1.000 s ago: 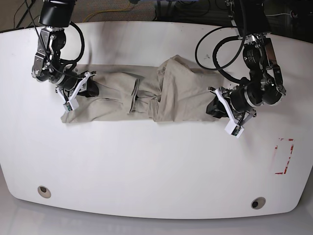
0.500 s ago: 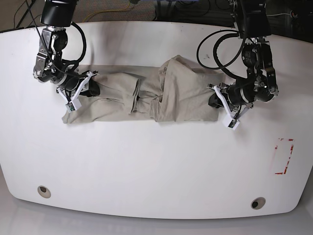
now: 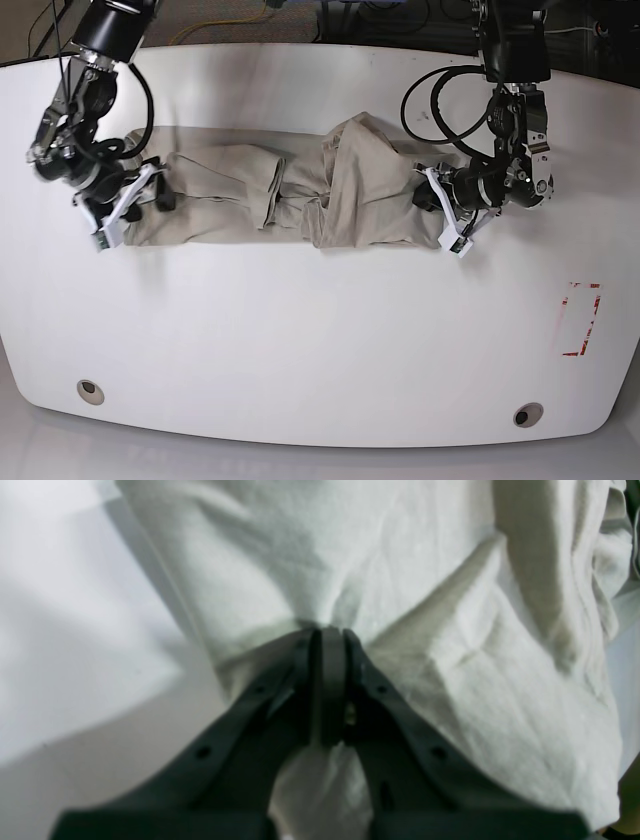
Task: Layout the t-shirt on the table in an organized manner, then fold the t-shirt properly
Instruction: 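Regrip the strip's end with the right gripper, pulling it taut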
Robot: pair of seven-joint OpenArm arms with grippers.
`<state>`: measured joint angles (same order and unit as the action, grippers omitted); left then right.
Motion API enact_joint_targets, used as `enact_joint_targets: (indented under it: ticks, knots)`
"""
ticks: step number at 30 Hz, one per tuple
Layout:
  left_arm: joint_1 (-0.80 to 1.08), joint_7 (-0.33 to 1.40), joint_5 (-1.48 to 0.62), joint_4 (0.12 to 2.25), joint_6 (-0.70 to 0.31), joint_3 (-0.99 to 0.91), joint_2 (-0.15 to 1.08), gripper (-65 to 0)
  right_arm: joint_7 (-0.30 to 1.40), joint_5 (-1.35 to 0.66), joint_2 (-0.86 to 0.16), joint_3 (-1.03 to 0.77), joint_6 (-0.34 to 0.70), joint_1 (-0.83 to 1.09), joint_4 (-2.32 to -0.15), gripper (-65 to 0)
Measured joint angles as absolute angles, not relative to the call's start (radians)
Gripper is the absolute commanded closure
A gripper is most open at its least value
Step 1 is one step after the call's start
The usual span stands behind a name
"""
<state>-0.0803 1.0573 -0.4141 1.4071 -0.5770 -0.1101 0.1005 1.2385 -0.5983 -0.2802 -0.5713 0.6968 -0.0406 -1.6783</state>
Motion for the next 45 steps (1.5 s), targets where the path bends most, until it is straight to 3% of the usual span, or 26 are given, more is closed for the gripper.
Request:
enact_joint_targets:
  ticks: [2, 15, 28, 45]
  knots:
    - [-0.08, 1.056, -0.413, 1.407, -0.577, -0.11, 0.101, -1.1, 1.281, -0.608, -0.284, -0.635, 0.697, -0.07, -1.692, -65.0]
    - [-0.081, 1.046, -0.422, 1.401, -0.584, -0.104, 0.131, -1.1, 1.385, -0.604, -0.289, -0.838, 0.697, -0.104, -1.459, -65.0]
    - [-0.081, 1.045, -0.423, 1.401, -0.584, -0.104, 0.146, -1.1, 1.365, -0.728, -0.29, -0.843, 0.699, -0.08, -1.302, -65.0]
    - [-0.08, 1.045, -0.423, 1.401, -0.584, -0.104, 0.148, -1.1, 1.327, -0.78, -0.169, -0.742, 0.707, -0.094, -1.314, -64.7]
